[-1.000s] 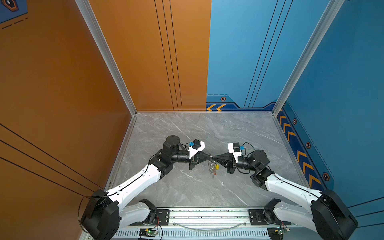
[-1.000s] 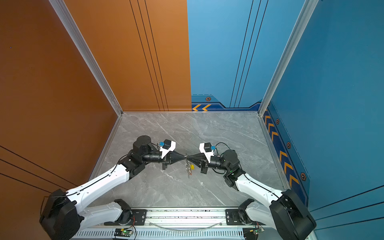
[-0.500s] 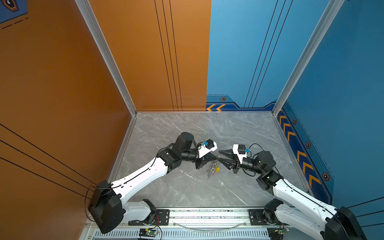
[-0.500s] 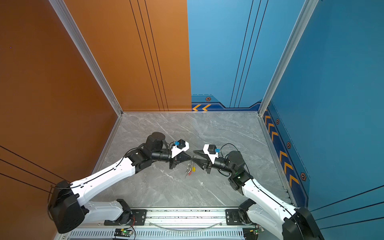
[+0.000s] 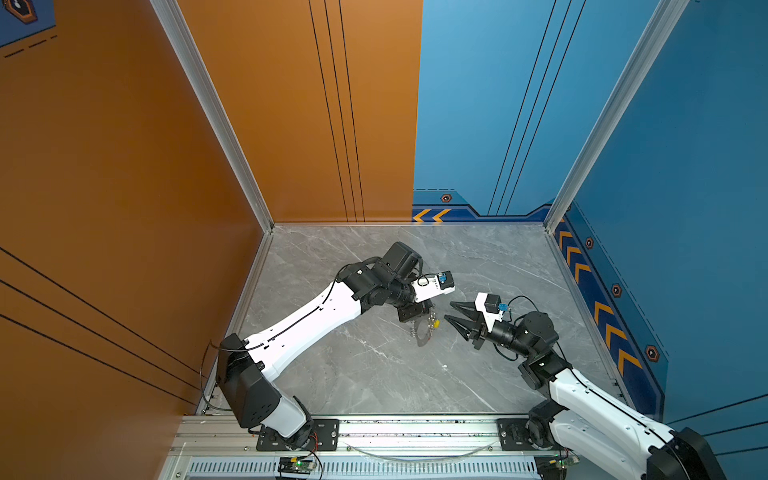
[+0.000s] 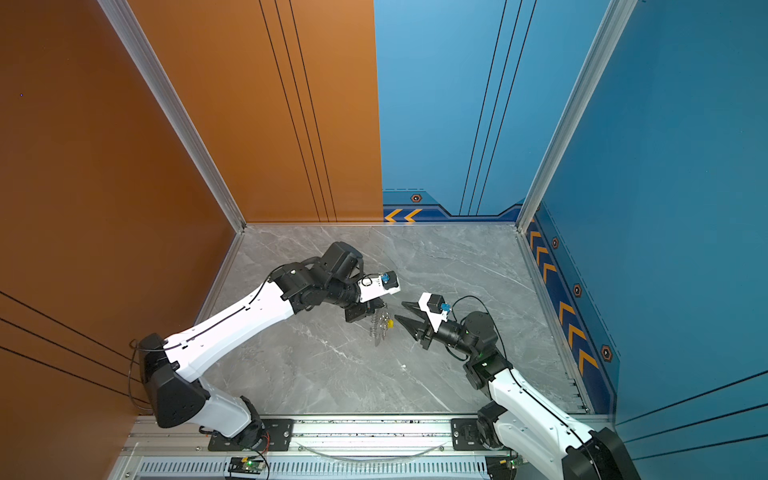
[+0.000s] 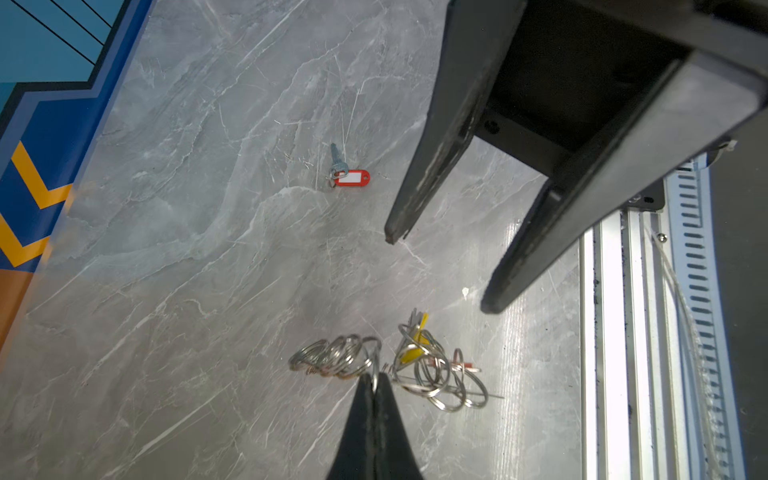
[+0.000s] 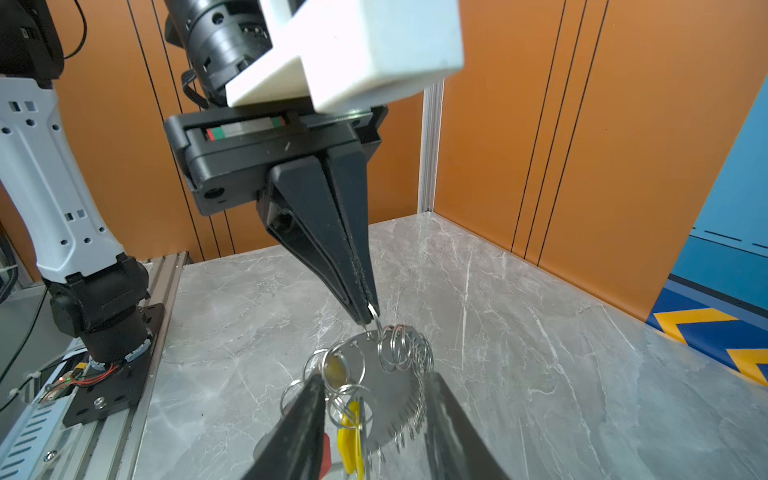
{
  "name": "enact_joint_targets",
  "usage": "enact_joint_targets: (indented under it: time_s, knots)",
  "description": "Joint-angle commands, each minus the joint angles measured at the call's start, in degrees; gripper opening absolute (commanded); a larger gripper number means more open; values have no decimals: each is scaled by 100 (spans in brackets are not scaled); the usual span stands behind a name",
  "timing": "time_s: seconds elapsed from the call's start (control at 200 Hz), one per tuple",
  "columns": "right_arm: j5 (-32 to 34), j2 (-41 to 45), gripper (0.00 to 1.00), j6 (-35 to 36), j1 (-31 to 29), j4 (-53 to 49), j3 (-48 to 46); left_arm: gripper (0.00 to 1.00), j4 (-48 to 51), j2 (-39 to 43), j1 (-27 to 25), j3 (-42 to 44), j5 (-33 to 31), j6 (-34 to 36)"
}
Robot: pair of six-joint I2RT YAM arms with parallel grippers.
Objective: Put the keys on the keyring
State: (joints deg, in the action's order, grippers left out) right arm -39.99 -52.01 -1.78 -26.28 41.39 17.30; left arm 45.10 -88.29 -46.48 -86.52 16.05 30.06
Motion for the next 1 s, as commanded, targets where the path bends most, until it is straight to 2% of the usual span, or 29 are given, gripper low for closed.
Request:
enact_joint_targets:
  time_s: [0.0,0.36,0.786,0.996]
  knots:
    - [-534,-226,36,-291,-21,395,133,0,672,-71,-45,-344,29,244]
    - [-923,-710,26,-608,-250,832,275,0,938,-29,-76,-559,499,310]
    - [-783,-787,25,-615,-303,854,274,0,937,48,-164,-509,827,330]
    - [-931,-940,23,-660,-347,858,379,0,931,80,-175,-471,824,342]
